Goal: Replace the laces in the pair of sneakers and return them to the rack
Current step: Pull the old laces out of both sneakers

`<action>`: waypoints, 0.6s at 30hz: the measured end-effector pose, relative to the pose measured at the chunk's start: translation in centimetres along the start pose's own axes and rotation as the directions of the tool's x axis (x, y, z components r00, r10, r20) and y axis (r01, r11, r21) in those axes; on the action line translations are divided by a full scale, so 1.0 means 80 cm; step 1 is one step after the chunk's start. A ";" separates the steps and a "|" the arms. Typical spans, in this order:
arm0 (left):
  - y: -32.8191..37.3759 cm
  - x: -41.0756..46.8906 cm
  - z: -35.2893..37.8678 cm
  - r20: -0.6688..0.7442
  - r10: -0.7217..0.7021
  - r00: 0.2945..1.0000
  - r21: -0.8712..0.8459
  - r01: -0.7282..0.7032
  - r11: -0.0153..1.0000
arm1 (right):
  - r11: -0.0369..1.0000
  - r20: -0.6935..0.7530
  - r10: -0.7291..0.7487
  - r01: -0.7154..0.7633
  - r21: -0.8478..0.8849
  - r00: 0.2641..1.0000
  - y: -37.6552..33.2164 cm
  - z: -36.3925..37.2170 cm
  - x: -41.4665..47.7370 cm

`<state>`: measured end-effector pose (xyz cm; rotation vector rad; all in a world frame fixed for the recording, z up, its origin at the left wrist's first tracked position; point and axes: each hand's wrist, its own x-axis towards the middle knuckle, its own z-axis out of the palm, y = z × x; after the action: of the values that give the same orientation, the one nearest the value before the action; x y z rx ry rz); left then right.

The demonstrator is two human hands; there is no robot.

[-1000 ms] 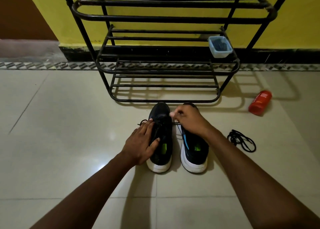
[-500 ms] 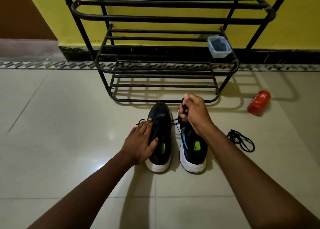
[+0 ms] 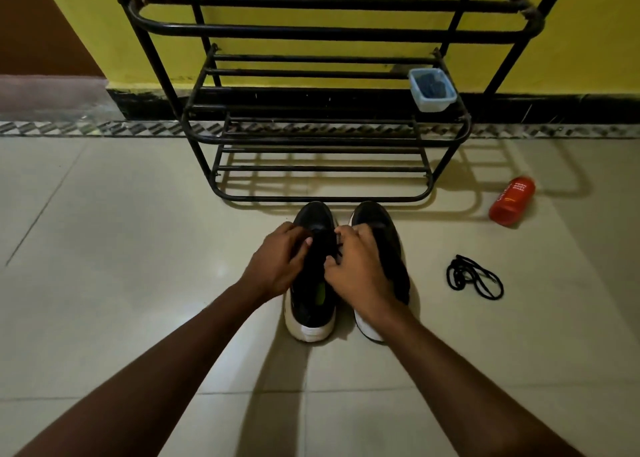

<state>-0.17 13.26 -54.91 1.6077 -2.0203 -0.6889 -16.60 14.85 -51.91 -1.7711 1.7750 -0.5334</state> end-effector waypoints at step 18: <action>0.013 0.042 0.008 0.126 0.080 0.989 0.512 -0.134 0.848 | 0.995 -0.088 -0.065 0.058 -0.087 0.994 0.008 0.058 -0.034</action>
<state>-2.04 10.23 -54.62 1.7462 -2.5013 -0.1792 -14.20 18.10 -55.52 -1.8919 1.8339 -0.5806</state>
